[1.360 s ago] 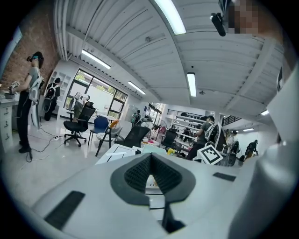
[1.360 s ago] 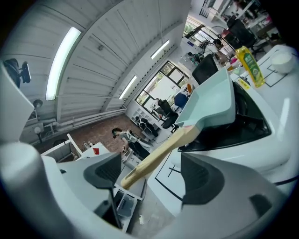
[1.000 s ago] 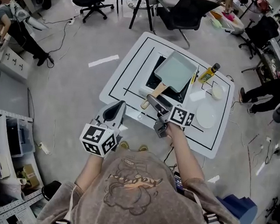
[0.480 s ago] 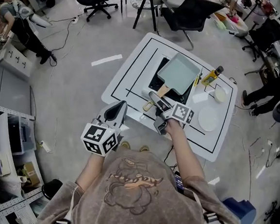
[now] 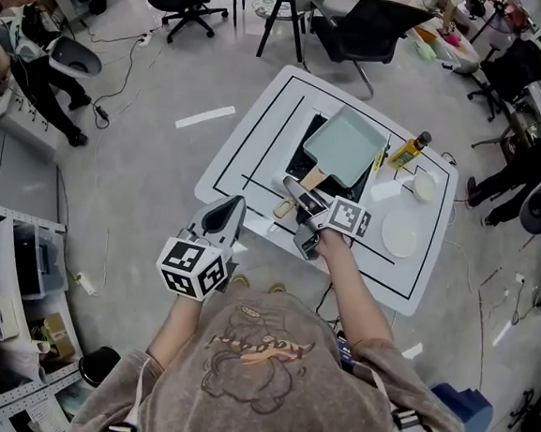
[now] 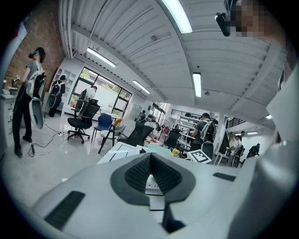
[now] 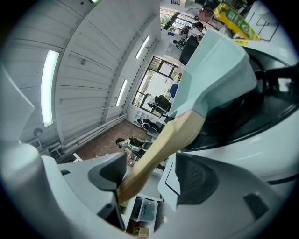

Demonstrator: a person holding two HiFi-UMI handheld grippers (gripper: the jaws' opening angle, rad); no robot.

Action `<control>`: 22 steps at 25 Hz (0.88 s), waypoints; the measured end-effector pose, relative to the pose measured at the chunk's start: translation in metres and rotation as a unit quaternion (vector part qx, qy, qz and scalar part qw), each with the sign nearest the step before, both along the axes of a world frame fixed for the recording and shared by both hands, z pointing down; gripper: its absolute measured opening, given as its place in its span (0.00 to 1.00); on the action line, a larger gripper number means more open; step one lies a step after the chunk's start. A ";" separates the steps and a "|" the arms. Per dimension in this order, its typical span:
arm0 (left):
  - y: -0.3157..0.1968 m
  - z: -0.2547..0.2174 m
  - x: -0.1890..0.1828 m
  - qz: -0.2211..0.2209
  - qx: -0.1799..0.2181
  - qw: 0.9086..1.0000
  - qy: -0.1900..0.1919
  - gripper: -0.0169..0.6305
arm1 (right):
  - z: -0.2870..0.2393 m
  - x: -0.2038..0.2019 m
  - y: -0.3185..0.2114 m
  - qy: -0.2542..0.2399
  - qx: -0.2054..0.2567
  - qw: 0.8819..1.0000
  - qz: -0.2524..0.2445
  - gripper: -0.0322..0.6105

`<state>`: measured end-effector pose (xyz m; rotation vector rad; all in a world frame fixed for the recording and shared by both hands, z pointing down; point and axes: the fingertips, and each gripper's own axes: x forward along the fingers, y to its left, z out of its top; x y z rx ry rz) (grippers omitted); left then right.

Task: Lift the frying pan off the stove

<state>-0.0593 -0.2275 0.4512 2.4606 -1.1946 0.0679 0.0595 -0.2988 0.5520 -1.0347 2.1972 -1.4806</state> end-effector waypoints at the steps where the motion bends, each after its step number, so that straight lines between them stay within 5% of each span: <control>1: 0.000 0.000 0.000 0.000 0.000 1.000 0.000 0.04 | -0.001 -0.001 -0.001 -0.002 0.001 1.000 -0.001 0.55; 12: -0.006 0.000 -0.002 0.000 0.000 1.000 0.002 0.04 | -0.010 -0.007 -0.003 -0.024 0.016 1.000 -0.011 0.37; 22: -0.006 -0.001 -0.004 0.000 -0.002 1.000 0.007 0.04 | -0.013 -0.007 -0.004 -0.059 0.010 0.998 -0.002 0.32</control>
